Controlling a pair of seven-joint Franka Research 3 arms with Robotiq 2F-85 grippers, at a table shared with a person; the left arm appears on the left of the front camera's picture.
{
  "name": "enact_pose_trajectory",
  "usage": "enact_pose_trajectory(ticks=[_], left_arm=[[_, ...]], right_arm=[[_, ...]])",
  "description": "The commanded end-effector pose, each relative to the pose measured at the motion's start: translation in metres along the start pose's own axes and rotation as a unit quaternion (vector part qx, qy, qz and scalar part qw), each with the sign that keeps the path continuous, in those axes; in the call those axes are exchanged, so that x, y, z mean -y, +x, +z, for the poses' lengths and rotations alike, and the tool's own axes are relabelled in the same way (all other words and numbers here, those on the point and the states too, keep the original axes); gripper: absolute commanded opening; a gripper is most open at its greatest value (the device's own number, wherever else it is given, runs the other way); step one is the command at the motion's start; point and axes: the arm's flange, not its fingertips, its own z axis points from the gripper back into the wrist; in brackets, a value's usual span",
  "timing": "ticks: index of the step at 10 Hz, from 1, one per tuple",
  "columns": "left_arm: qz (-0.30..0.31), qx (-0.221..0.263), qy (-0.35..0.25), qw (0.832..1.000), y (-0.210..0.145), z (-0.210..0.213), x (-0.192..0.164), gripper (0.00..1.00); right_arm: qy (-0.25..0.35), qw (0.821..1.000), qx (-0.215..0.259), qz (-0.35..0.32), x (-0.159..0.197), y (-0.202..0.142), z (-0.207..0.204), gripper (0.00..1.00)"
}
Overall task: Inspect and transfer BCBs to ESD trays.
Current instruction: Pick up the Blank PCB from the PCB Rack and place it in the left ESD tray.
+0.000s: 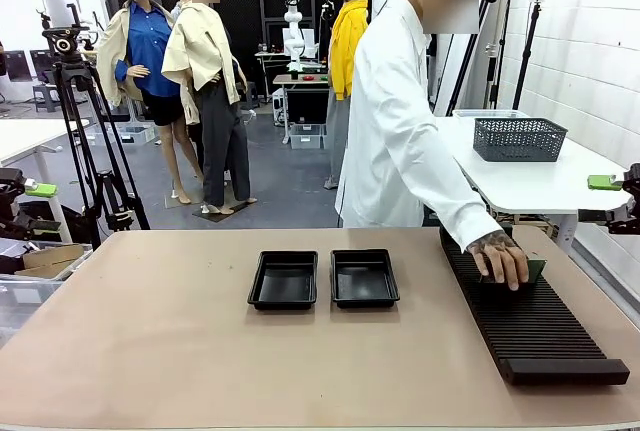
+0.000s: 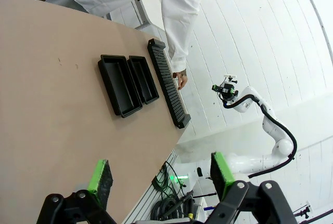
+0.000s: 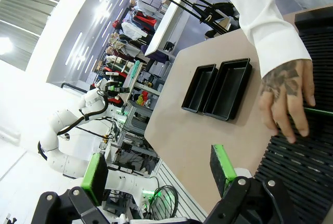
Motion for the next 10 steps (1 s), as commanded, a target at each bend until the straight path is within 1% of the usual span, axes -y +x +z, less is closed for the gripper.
enact_pose_trajectory(ticks=[1,10], left_arm=[[0.003,0.004,0.002,1.0,-0.0013,0.0006,0.0032,1.0],[0.003,0.004,0.002,1.0,-0.0013,0.0006,0.0032,1.0]], right_arm=[[0.005,1.0,0.003,-0.001,-0.0003,-0.0021,-0.0005,1.0],[0.005,1.0,0.003,-0.001,-0.0003,-0.0021,-0.0005,1.0]])
